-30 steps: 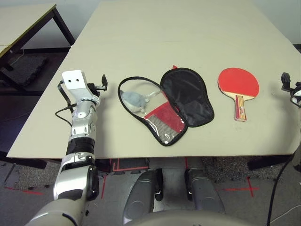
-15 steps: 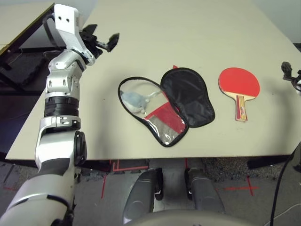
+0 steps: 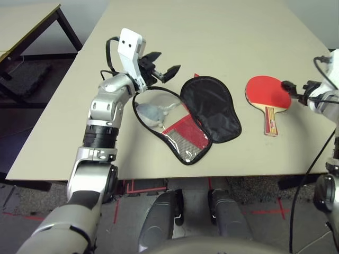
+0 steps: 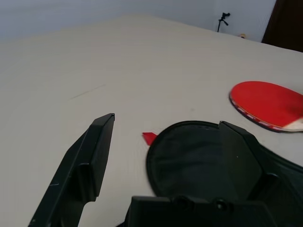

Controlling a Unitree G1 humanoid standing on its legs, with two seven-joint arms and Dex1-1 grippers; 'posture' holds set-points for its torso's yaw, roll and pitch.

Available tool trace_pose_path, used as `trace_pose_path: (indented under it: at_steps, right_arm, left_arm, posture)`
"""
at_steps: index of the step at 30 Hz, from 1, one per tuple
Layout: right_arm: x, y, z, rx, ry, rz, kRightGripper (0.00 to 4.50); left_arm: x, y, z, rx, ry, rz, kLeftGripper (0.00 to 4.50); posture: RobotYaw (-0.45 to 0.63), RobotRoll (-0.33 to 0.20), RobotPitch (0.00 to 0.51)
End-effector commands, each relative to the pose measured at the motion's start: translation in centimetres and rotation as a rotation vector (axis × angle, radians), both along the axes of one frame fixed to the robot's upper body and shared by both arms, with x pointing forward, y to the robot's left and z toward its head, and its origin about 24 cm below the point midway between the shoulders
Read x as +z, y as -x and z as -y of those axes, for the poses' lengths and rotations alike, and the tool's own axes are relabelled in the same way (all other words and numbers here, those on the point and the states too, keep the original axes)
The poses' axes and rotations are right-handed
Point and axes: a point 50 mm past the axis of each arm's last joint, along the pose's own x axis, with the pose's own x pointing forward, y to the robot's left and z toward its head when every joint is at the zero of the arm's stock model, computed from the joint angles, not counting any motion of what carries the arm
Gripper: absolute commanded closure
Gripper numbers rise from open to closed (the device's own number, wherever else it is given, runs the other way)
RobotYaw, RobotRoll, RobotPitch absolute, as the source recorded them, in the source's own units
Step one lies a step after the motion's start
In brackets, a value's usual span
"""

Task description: Store the ping-pong paddle in its case and zip it.

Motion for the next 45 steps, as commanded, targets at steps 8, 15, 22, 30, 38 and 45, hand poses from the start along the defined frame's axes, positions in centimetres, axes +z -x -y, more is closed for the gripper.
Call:
trace_pose_path:
  at_steps: [8, 15, 22, 30, 38, 45]
  right_arm:
    - [-1.7, 1.8, -1.7, 0.04, 0.022, -0.202, 0.02]
    - [-2.9, 2.1, -2.0, 0.047, 0.047, -0.263, 0.02]
    - [-4.0, 2.0, -2.5, 0.067, 0.1, -0.303, 0.84]
    - [-4.8, 1.8, -2.5, 0.058, 0.12, -0.324, 3.16]
    - [-2.6, 0.9, -2.0, 0.029, 0.145, -0.224, 3.35]
    - [0.7, 0.9, -5.4, 0.172, 0.153, -0.153, 3.35]
  left_arm:
    - [-1.6, 0.9, 0.5, -0.014, -0.038, -0.05, 0.0]
    - [-1.7, 1.0, 0.9, -0.023, -0.034, -0.051, 0.0]
    - [-1.6, 0.9, 0.9, -0.019, -0.021, -0.048, 0.0]
    - [-1.9, 1.4, 1.2, -0.061, -0.02, -0.095, 0.0]
    - [-2.1, 2.2, 1.3, -0.187, -0.062, -0.185, 0.0]
    - [-2.3, 3.0, 1.5, -0.274, -0.121, -0.213, 0.0]
  posture:
    - [-0.08, 0.0, 0.146]
    - [-0.08, 0.0, 0.142]
    - [-0.07, 0.0, 0.141]
    - [-0.07, 0.0, 0.142]
    - [-0.07, 0.0, 0.144]
    - [-0.08, 0.0, 0.146]
